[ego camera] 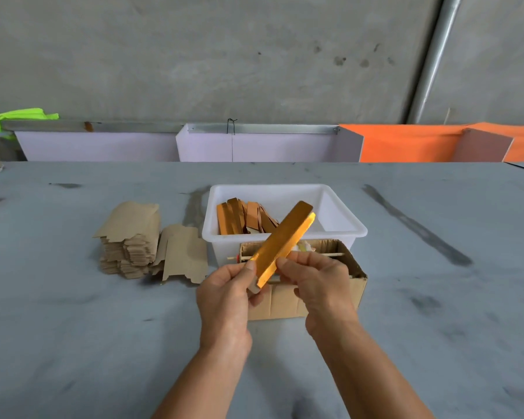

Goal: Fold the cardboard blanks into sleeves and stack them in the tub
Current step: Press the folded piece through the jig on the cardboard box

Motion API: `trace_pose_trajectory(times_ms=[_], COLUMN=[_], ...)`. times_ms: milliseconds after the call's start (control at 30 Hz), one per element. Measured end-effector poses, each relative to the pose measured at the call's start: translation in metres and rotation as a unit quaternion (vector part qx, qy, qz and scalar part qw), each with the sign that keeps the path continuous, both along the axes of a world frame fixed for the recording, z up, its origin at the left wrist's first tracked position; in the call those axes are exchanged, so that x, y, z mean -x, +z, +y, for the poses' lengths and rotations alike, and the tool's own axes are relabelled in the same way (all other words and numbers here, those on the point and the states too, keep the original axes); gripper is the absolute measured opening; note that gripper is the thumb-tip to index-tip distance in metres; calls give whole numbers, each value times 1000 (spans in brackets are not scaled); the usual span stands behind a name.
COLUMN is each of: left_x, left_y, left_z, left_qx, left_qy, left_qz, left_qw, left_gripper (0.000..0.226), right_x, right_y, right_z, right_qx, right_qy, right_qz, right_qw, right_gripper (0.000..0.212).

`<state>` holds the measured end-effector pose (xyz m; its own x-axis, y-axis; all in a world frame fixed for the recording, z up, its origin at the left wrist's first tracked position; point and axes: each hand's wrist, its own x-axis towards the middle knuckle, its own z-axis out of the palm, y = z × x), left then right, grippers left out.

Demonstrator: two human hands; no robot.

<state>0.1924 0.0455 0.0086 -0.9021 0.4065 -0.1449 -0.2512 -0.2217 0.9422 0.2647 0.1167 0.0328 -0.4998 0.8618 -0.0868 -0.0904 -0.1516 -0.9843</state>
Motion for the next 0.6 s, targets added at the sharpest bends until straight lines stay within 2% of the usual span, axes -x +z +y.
trace_pose_trajectory(times_ms=[167, 300, 433, 567, 600], left_x=[29, 61, 92, 114, 118], left_y=[14, 25, 33, 30, 27], left_z=[10, 23, 37, 49, 53], left_qx=[89, 174, 336, 456, 474], left_qy=[-32, -6, 40, 74, 72], left_qz=[82, 193, 343, 419, 427], left_qw=[992, 966, 876, 782, 767], left_gripper=[20, 28, 20, 23, 23], right_x=[32, 71, 110, 148, 156], right_y=[16, 26, 33, 20, 15], right_z=[26, 38, 52, 71, 75], right_qx=[-34, -60, -92, -102, -112], right_qy=[11, 32, 35, 1, -1], right_qz=[-60, -100, -152, -209, -229], right_qw=[998, 993, 984, 973, 967], right_gripper=[17, 27, 34, 8, 9])
